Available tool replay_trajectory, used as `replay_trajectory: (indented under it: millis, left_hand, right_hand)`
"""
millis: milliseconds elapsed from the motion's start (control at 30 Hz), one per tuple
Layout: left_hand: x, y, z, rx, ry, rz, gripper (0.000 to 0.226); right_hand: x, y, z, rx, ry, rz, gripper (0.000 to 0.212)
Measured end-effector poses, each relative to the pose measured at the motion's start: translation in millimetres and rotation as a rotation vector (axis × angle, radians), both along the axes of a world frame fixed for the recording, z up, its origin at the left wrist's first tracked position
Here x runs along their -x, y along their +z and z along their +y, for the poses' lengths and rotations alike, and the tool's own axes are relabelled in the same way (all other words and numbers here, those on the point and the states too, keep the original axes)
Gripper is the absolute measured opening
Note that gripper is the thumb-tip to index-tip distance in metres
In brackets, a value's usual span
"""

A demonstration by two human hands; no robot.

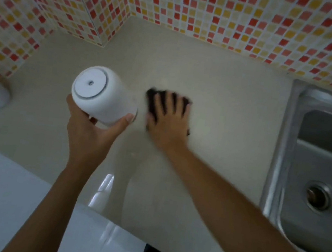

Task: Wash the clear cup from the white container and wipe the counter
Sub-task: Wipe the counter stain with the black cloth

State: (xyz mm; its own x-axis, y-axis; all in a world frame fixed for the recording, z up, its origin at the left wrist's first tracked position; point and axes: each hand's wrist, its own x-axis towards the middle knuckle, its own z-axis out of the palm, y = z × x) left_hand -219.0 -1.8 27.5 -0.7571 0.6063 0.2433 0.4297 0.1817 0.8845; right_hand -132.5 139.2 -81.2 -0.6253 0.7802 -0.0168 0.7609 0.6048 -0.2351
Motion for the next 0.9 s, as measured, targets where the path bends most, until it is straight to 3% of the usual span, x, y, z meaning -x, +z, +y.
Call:
replay_trajectory:
  millis: [133,233,367,467,567,667,767,833,900]
  left_hand:
    - [-8,1,17,-0.021,-0.02,-0.045,0.094]
    - [-14,-2,28,-0.018,-0.05,-0.074,0.091]
    - [-22,-14,40,-0.006,-0.089,-0.099,0.091]
    - [-33,-18,50,-0.007,-0.129,-0.096,0.09]
    - [-37,-18,59,-0.013,-0.155,-0.091,0.089]
    - [-36,-16,66,-0.021,-0.144,-0.097,0.088]
    - [-31,-17,73,-0.006,-0.146,-0.105,0.089]
    - [-26,-19,77,0.008,-0.153,-0.118,0.089]
    - [-21,-22,78,0.03,-0.149,-0.103,0.091]
  right_hand:
    - [-101,5,-117,0.032,0.372,0.065,0.06]
    - [-179,5,-100,0.016,0.382,0.029,0.057]
    - [-186,-9,50,-0.113,0.036,-0.045,0.056]
    - [-164,-1,148,0.013,-0.335,-0.07,0.058]
    - [-145,-3,140,0.036,-0.442,-0.066,0.059]
    - [-151,-6,27,-0.113,-0.165,0.015,0.059]
    - [-181,3,-92,-0.047,0.225,0.026,0.062]
    - [-190,5,-91,0.028,0.337,-0.01,0.062]
    - [-174,-3,-31,-0.033,0.333,-0.002,0.061]
